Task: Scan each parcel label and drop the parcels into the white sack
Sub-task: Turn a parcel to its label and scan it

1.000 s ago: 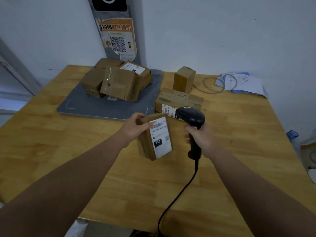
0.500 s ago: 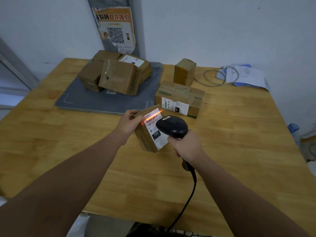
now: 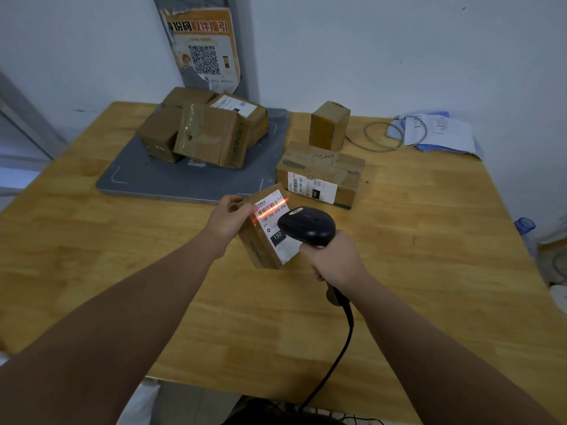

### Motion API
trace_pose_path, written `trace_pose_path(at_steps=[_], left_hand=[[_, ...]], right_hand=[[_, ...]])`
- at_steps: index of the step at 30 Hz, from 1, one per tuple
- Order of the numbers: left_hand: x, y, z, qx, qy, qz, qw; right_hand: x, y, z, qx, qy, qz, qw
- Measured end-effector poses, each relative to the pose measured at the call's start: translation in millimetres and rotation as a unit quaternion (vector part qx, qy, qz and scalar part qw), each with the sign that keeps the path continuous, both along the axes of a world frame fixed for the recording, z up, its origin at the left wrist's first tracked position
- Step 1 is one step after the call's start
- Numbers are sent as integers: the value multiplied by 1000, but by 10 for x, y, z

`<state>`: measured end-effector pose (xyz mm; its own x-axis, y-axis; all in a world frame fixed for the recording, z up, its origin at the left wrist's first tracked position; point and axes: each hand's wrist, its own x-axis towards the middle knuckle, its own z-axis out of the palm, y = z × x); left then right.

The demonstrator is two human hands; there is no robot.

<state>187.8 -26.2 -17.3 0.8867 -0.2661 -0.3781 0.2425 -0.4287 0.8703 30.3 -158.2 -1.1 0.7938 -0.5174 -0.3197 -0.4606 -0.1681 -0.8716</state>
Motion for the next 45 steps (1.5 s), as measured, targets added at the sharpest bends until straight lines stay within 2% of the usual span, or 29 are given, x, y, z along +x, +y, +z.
trace_pose_path(at_steps=[22, 28, 36, 45], left_hand=[[-43, 61, -4, -7, 10, 6, 1000], [-223, 309, 49, -46, 24, 60, 997], [-523, 1255, 91, -94, 19, 134, 986], [-828, 3106, -52, -111, -33, 243, 963]], right_hand=[[-47, -56, -3, -3, -34, -1, 999], [25, 125, 45, 23, -42, 18, 999], [153, 1042, 21, 53, -39, 79, 995], [308, 2695, -197, 91, -48, 154, 983]])
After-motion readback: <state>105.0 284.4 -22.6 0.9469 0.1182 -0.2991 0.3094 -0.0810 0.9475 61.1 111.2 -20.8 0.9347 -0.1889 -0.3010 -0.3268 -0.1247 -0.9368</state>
